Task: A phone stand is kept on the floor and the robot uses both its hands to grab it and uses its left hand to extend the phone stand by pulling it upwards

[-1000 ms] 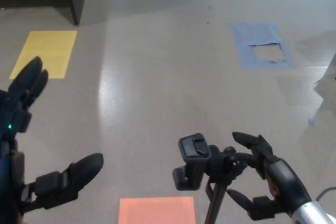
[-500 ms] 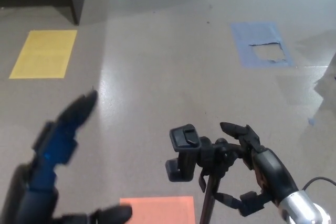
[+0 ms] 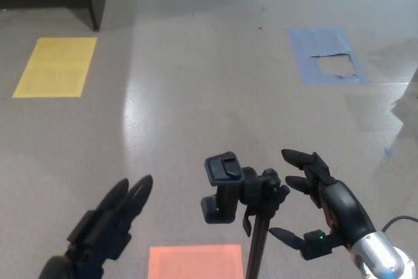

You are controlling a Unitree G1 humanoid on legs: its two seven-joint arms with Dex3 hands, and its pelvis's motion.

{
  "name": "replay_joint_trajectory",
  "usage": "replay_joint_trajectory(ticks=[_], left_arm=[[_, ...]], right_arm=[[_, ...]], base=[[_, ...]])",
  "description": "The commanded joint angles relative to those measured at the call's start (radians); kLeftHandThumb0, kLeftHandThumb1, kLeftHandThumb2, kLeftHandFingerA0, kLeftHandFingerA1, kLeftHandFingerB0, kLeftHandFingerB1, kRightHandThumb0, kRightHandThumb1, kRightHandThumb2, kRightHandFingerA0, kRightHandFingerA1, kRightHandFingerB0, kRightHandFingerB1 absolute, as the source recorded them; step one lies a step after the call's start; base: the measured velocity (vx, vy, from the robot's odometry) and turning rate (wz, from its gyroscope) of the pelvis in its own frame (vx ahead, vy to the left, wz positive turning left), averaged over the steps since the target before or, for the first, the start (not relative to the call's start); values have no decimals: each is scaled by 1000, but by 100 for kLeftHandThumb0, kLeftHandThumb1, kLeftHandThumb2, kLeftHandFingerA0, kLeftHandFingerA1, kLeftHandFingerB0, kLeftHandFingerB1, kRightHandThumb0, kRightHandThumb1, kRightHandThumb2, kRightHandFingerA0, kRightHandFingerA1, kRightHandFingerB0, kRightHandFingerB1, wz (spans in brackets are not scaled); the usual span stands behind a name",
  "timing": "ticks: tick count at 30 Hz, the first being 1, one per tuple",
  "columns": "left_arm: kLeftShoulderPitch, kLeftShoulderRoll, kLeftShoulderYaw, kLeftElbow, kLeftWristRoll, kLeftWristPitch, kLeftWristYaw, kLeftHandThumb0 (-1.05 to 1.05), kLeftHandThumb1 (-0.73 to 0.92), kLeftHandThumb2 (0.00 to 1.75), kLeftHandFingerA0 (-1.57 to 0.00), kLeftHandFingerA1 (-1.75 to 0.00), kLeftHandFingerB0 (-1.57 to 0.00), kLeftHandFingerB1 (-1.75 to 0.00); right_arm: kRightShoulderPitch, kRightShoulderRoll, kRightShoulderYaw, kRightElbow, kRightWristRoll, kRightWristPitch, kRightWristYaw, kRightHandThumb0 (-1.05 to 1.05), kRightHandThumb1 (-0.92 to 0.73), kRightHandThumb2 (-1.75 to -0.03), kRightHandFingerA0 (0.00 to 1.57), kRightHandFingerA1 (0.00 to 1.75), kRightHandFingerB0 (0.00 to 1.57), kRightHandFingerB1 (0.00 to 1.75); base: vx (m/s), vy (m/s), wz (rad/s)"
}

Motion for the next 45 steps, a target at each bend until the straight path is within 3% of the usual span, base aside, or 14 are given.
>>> replay_joint_trajectory(ticks=[1,4,7,8,10,13,14,17,29,31,34,35,44,45], left_arm=[[13,23,-12,39,74,-20,40,-101,54,68,0,0,0,-17],[-2,27,-21,55,114,-18,58,-100,58,60,0,0,0,-18],[-52,28,-33,81,173,-22,97,-97,56,62,0,0,0,-18],[-55,26,-37,85,174,-21,102,-94,61,59,0,0,0,-18],[-77,22,-48,95,176,-11,107,-96,56,95,0,0,0,-11],[-115,21,-59,103,175,12,108,-95,56,94,0,0,0,-11],[-133,21,-62,103,174,25,105,-96,57,95,0,0,0,-11],[-186,28,-67,120,194,39,110,-99,58,97,0,0,0,-8],[-315,6,-110,137,292,89,178,-98,57,95,0,0,0,-7],[-297,6,-123,119,295,88,181,-96,55,95,0,0,0,-8],[-268,3,-136,88,294,91,188,-97,56,95,0,0,0,-9],[-259,4,-137,75,291,94,185,-97,56,95,0,0,0,-8],[-240,23,-136,69,312,78,232,-100,60,98,0,0,0,-10],[-237,20,-142,72,311,81,232,-99,59,97,0,0,0,-9]], right_arm=[[-22,-13,13,21,-28,13,-32,-105,-49,-97,17,81,5,61],[-31,-18,24,34,-45,11,-48,-105,-69,-63,13,95,1,71],[-46,-17,36,54,-63,9,-75,-105,-51,-100,20,83,3,60],[-46,-18,41,54,-67,12,-79,-105,-69,-65,14,95,2,71],[-41,-21,48,46,-72,25,-79,-105,-50,-99,19,83,6,60],[-42,-23,49,48,-68,30,-75,-105,-68,-64,12,97,1,72],[-41,-24,51,50,-72,31,-81,-105,-49,-100,19,84,1,61],[-27,-27,51,41,-70,26,-79,-105,-69,-64,11,98,2,74],[-58,-54,31,70,-52,7,-48,-105,-68,-64,13,99,0,73],[-31,-73,32,44,-39,2,-8,-41,-2,-83,17,65,16,65],[6,-136,53,-53,-53,57,63,-41,1,-81,18,65,18,65],[20,-163,59,-87,-61,65,79,-105,-44,-93,23,86,8,68],[133,-305,22,-296,7,127,185,-105,-45,-95,17,85,2,64],[145,-328,16,-313,-5,127,181,-105,-63,-65,12,98,0,67]], base=[[0,0,0],[0,0,0],[0,0,0],[0,0,0],[0,0,0],[0,0,0],[0,0,0],[0,0,0],[0,0,0],[0,0,0],[0,0,0],[0,0,0],[0,0,0],[0,0,0]])
